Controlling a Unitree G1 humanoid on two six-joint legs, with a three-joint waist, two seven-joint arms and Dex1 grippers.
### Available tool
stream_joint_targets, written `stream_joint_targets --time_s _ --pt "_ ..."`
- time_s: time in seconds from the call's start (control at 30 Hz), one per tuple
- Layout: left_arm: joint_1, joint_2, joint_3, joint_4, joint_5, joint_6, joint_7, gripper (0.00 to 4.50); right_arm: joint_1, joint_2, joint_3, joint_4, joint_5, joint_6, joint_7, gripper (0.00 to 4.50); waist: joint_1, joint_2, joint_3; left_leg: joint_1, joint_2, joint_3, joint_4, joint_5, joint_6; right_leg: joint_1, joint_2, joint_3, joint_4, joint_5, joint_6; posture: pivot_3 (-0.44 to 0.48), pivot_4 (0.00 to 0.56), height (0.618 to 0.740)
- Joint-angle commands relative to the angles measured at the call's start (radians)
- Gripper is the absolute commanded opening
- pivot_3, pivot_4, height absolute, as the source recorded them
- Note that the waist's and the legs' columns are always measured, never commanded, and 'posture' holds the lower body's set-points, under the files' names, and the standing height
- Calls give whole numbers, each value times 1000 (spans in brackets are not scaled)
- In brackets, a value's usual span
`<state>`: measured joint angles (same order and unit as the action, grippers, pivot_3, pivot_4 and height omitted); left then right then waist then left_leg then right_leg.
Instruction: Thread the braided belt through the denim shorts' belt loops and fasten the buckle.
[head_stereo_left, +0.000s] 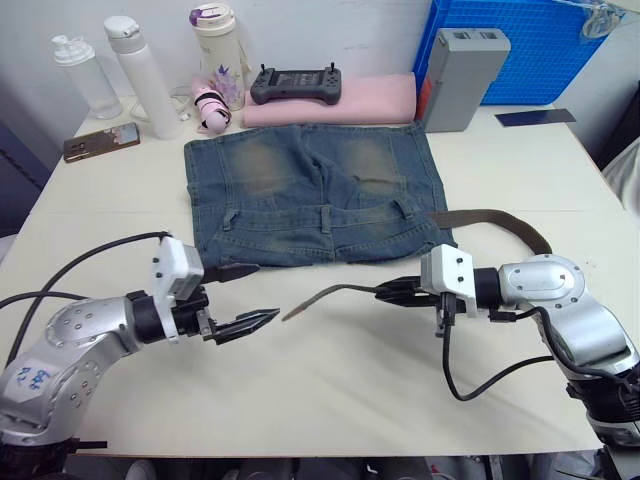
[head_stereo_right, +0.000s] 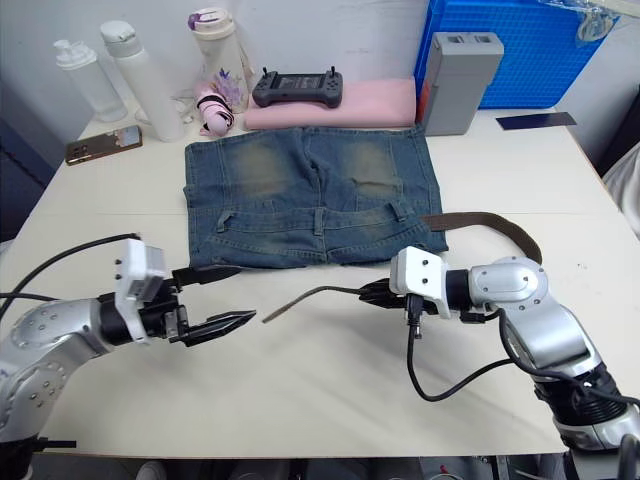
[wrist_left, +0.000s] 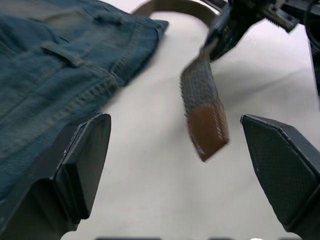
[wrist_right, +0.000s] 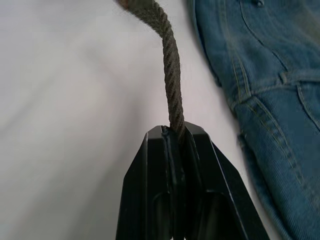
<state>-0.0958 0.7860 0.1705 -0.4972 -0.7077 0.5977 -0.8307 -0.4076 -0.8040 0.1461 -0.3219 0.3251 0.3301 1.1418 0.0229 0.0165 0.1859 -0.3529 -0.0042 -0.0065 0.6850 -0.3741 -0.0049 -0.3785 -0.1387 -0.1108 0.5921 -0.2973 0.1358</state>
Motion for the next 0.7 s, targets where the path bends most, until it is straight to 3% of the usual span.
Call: stream_joint_targets --time_s 0.03,0.4,0.57,0.7 --pt "-24 6 -29 -10 22 -31 -38 4500 -13 0 -23 -55 30 36 -10 49 -1 0 0 0 0 0 0 0 0 0 0 0 0 0 0 0 150 739" --pt "-31 -24 -115 42 230 -232 -50 4500 -1 1 -23 -82 43 83 -24 49 -1 0 0 0 0 0 0 0 0 0 0 0 0 0 0 0 150 739" --pt "-32 -58 -123 58 266 -279 -40 4500 -6 0 -25 -88 52 98 -25 49 0 0 0 0 0 0 0 0 0 0 0 0 1 0 0 0 150 739" --pt "-31 -84 -116 54 258 -289 -34 3397 -5 -2 -24 -89 53 103 -24 0 0 0 0 0 0 0 0 0 0 0 0 0 1 0 0 0 150 739"
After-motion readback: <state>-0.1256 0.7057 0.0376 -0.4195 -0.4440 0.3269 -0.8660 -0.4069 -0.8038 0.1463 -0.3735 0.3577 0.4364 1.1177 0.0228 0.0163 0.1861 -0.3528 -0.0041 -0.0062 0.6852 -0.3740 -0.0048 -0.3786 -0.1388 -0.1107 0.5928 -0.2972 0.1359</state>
